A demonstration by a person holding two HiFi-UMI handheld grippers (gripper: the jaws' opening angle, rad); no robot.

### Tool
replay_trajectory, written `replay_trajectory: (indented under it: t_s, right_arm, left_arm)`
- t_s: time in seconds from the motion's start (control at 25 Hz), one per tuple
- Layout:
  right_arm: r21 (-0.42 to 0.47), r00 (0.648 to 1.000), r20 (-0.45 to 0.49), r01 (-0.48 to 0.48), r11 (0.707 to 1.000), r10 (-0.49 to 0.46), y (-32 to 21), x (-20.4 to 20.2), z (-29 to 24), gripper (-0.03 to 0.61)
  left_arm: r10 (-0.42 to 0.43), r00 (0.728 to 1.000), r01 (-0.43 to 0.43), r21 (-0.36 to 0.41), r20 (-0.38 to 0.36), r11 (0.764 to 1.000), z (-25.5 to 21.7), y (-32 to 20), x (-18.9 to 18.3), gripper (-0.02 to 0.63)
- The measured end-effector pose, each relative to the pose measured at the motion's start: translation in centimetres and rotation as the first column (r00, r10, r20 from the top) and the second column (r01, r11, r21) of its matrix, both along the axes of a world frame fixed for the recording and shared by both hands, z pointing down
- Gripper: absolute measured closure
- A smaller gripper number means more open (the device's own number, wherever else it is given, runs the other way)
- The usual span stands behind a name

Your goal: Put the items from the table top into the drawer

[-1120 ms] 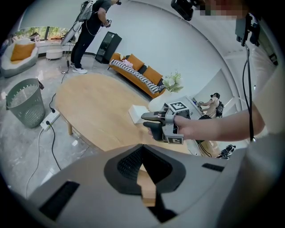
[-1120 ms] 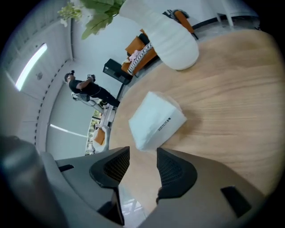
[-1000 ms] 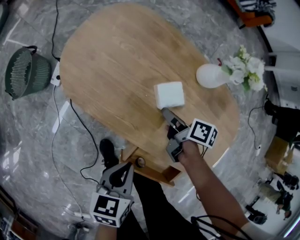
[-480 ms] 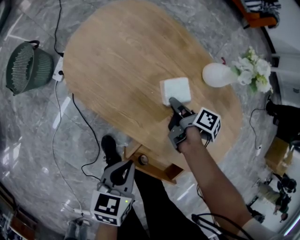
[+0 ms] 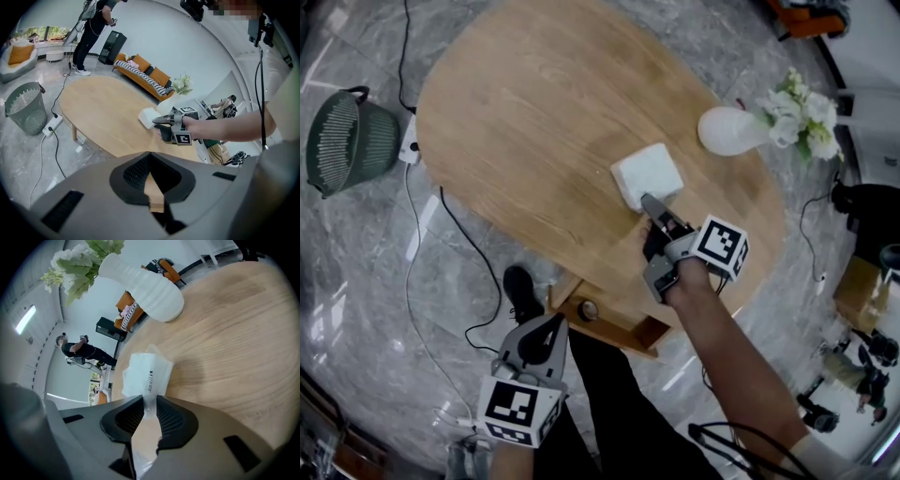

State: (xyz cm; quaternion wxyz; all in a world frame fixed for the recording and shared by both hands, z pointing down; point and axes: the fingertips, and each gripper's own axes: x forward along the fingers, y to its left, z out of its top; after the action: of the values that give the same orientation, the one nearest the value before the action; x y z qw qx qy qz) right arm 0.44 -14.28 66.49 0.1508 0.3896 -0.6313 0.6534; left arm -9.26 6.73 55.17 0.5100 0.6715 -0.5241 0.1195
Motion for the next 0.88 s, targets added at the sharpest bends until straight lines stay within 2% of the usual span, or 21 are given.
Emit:
replay_trajectory:
  t_s: [0.24, 0.52, 0.88]
  right_arm:
    - [-0.003, 1.000, -0.018, -0.011, 1.000, 0.011, 1.9, 1.1, 0.2, 0.477]
    - [-0.002, 0.999, -0.016, 0.030, 1.000, -0.030, 5.0, 2.1, -0.3, 0.477]
    - [-0.007, 0.996, 0.035, 0.084, 0.996, -0.084, 9.2, 2.5, -0.6, 0.476]
  left_arm:
    - [0.040, 0.999, -0.040, -0.007, -0.004, 0.999, 1.0, 1.0, 0.8, 0.613]
    - [0.085, 0.996, -0.086, -0.019, -0.018, 0.996, 1.1, 1.5, 1.9, 0.612]
    - [0.129, 0.992, -0.129, 0.006, -0.003, 0.992, 1.6, 1.8, 3.1, 0.612]
